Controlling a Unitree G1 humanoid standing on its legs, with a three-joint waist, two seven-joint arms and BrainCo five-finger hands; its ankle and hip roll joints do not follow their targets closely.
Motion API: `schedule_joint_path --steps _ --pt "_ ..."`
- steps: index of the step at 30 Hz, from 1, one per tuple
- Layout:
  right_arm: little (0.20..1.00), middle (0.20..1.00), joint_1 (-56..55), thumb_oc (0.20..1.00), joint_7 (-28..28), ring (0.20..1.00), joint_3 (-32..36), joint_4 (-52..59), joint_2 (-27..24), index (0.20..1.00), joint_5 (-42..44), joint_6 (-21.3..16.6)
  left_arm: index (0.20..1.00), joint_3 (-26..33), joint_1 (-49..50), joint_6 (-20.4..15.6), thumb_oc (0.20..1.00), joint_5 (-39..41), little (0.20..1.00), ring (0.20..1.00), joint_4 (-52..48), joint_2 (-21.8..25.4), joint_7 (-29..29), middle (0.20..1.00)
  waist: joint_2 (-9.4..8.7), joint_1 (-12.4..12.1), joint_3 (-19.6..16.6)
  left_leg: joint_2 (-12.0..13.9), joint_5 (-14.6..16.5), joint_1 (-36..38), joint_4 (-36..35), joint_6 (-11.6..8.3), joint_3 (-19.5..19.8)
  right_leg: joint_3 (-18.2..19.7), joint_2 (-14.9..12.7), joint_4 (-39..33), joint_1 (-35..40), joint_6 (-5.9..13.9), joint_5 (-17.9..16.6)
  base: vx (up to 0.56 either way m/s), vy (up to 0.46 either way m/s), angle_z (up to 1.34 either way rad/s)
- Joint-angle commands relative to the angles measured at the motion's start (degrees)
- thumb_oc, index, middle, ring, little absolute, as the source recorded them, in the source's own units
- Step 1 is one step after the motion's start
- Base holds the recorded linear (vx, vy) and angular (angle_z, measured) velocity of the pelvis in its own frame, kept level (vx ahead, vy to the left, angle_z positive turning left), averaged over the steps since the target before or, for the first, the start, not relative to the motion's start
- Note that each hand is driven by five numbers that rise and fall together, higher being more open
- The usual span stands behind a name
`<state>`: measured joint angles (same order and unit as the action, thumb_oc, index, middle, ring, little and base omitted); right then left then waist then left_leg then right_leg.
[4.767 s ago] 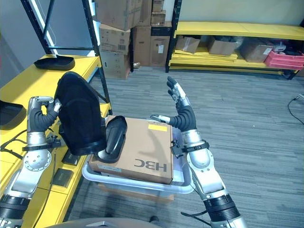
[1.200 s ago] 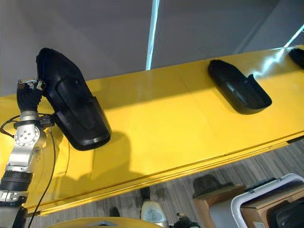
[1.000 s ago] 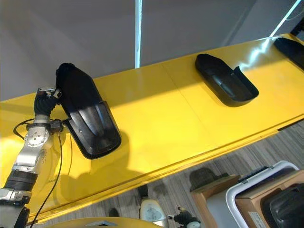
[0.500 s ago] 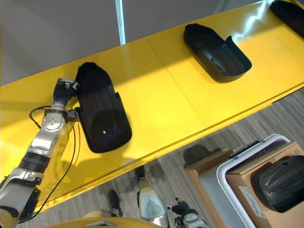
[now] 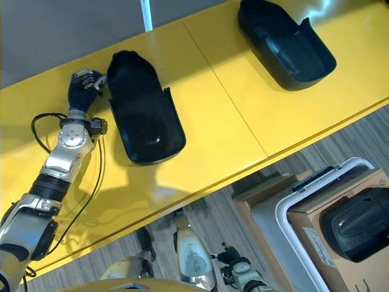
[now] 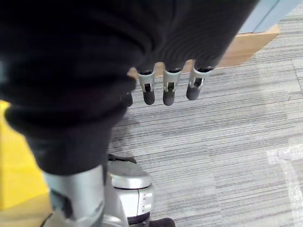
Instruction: Move parts from the plastic box to the shelf.
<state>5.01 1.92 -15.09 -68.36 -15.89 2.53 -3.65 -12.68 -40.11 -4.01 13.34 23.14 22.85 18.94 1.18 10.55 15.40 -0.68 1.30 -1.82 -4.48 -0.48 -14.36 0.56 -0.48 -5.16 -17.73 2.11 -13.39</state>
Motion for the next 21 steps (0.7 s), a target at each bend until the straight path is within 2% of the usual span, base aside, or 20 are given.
schedule_joint_path --steps 1,7,12,16,18,21 --pt "1.000 1.000 -1.3 1.000 0.1 1.000 -0.9 -1.4 0.5 1.000 1.9 0.0 1.000 0.1 0.6 0.1 1.000 -1.8 1.000 1.000 1.0 2.6 -3.0 1.000 0.72 0.3 -2.8 5.9 -1.8 -3.7 -0.5 -3.39 4.4 -0.6 -1.9 0.2 6.5 4.05 10.2 0.04 -0.020 0.07" --pt "1.000 1.000 -1.5 1.000 -0.8 1.000 -0.7 -1.9 1.0 1.000 1.7 0.2 1.000 0.6 2.7 0.7 1.000 -4.9 1.000 1.000 -1.9 3.8 -4.1 1.000 1.30 -0.4 -4.4 5.9 -1.2 -1.0 -0.5 -3.50 4.9 -1.2 -1.9 0.2 9.6 3.80 11.3 0.04 -0.016 0.06" --pt "1.000 1.000 -1.5 1.000 -1.1 1.000 -0.8 -2.7 1.5 1.000 1.6 0.2 1.000 0.8 2.4 0.0 1.000 -10.9 1.000 1.000 -5.0 4.5 -1.7 1.000 1.47 -1.2 -6.9 5.9 -0.6 1.8 -0.5 -3.62 5.8 -2.4 -2.1 0.2 13.1 3.79 12.3 0.04 -0.015 0.12" --pt "1.000 1.000 -1.3 1.000 -0.9 1.000 -0.6 -3.4 1.6 1.000 1.8 0.0 1.000 2.2 3.5 -2.1 1.000 -13.3 1.000 1.000 -11.0 4.7 0.6 1.000 1.25 -1.9 -8.1 5.8 -0.2 3.4 -0.5 -3.62 6.6 -3.2 -2.5 0.2 15.1 3.78 12.7 0.00 -0.012 0.09" --pt "1.000 1.000 -1.5 1.000 -0.7 1.000 -0.3 -4.0 1.9 1.000 1.8 -0.3 1.000 3.5 8.4 -4.6 1.000 -14.5 1.000 1.000 -18.6 4.0 0.7 1.000 0.84 -2.8 -9.9 5.7 0.4 5.1 -0.5 -3.46 7.1 -3.8 -2.7 0.2 17.2 3.76 13.2 0.02 0.000 0.17" --pt "1.000 1.000 -1.7 1.000 -0.3 1.000 -0.2 -4.5 2.1 1.000 1.2 -0.5 1.000 4.8 15.8 -8.1 1.000 -11.7 1.000 1.000 -27.1 2.8 -0.9 1.000 0.44 -3.8 -11.5 5.4 1.0 7.0 -0.5 -3.15 7.8 -4.5 -3.0 0.2 19.5 3.68 13.7 0.04 0.009 0.12"
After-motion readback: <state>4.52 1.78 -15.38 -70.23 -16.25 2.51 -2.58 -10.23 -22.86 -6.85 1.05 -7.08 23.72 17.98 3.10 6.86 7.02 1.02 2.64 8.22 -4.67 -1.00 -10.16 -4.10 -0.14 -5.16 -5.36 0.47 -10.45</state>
